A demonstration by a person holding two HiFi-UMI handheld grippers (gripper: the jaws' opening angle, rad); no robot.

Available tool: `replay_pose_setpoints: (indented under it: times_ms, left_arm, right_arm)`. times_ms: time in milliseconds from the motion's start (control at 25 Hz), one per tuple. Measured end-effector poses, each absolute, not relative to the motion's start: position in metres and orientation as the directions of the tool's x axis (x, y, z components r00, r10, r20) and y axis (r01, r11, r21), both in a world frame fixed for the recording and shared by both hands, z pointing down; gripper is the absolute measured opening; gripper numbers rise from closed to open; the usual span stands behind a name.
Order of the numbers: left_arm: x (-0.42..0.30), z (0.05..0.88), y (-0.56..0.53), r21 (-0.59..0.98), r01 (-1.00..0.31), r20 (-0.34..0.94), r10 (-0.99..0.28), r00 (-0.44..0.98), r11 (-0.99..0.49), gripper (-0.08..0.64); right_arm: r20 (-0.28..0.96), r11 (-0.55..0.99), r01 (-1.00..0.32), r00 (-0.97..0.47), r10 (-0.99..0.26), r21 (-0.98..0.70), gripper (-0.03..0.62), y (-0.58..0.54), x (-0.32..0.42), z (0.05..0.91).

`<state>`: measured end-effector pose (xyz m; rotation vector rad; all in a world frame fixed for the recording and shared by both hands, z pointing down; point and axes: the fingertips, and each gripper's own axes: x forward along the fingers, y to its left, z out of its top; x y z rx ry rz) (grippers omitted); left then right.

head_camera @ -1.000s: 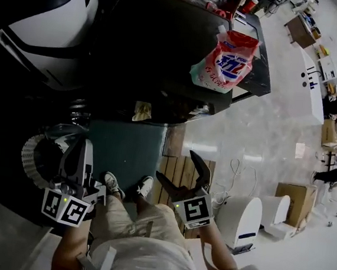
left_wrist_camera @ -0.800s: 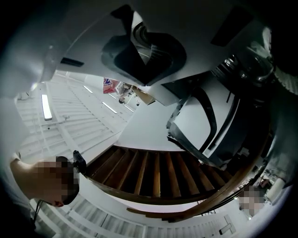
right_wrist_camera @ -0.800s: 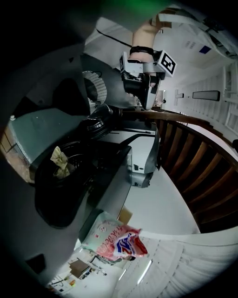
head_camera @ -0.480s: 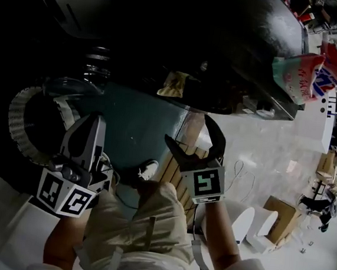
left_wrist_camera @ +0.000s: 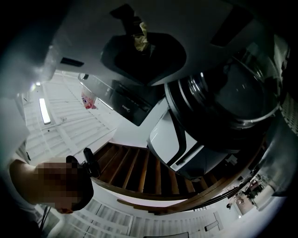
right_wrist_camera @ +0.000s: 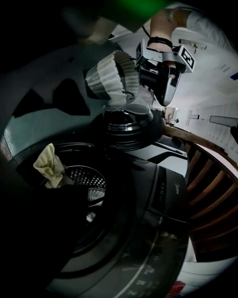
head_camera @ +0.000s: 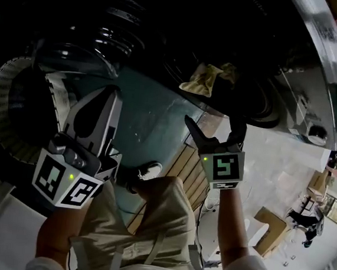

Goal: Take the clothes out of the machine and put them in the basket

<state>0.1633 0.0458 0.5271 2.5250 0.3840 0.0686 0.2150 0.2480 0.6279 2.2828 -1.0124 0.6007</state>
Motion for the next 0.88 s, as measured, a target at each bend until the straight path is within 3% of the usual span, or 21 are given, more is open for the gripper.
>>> replay_pose_setpoints:
  times_ms: [320, 680, 880]
  left_arm:
    - [0.198, 0.618, 0.113, 0.519, 0.451, -0.088, 0.479, 0.873, -0.727, 0.014]
    - [0.245, 0.741, 0.171, 0.563, 0.531, -0.152, 0.552, 0.82, -0.634, 0.014]
    - [0.259, 0.797, 0.178, 0.569, 0.556, -0.202, 0.553, 0.808, -0.606, 0.014]
  right_arm:
    - [0.519, -0.555, -0.715, 0.695, -0.498, 0.424, 0.456, 0.267, 0.28, 0.704]
    - [0.448, -0.509, -0.613, 0.79, -0.419, 0.604, 0.456, 0.323, 0.351, 0.775]
    - [0.403, -0.49, -0.592, 0.802, -0.442, 0.64, 0.456, 0.339, 0.391, 0.814]
